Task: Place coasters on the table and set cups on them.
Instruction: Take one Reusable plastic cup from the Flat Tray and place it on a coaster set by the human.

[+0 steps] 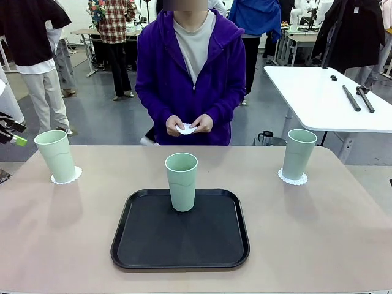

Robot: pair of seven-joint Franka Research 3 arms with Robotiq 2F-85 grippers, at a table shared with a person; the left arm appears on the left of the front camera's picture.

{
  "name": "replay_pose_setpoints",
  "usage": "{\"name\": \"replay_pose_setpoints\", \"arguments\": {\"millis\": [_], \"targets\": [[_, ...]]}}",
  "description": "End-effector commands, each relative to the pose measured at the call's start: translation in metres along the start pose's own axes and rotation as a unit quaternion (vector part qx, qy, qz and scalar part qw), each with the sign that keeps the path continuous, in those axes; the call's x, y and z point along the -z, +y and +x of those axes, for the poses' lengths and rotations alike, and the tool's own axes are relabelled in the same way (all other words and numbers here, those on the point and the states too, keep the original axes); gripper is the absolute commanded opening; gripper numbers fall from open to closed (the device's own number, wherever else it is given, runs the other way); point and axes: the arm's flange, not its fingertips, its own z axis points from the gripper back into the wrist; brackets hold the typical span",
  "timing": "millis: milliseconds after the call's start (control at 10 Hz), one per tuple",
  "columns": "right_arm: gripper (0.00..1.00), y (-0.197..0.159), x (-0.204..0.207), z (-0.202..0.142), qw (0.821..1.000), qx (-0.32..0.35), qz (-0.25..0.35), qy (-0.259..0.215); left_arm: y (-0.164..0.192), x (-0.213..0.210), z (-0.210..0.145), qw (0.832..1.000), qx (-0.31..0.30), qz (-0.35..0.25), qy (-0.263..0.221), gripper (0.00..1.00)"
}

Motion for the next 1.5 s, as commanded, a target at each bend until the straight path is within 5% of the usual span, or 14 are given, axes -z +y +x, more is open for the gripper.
{"name": "replay_pose_setpoints", "arguments": {"millis": [0, 500, 1400], "targets": [[1.00, 0.001, -0.001, -0.001, 1.000, -0.002, 0.001, -0.002, -0.028, -0.019, 0.025, 0.997, -0.032, 0.012, 0.065, 1.00], [1.00, 0.001, -0.001, -0.001, 1.000, -0.002, 0.001, -0.002, -0.098, -0.056, 0.073, 0.980, -0.014, -0.005, 0.200, 1.00], [1.00, 0.001, -0.001, -0.001, 1.000, -0.002, 0.001, -0.002, -0.117, -0.054, 0.083, 0.977, -0.009, -0.030, 0.209, 1.00]]}}
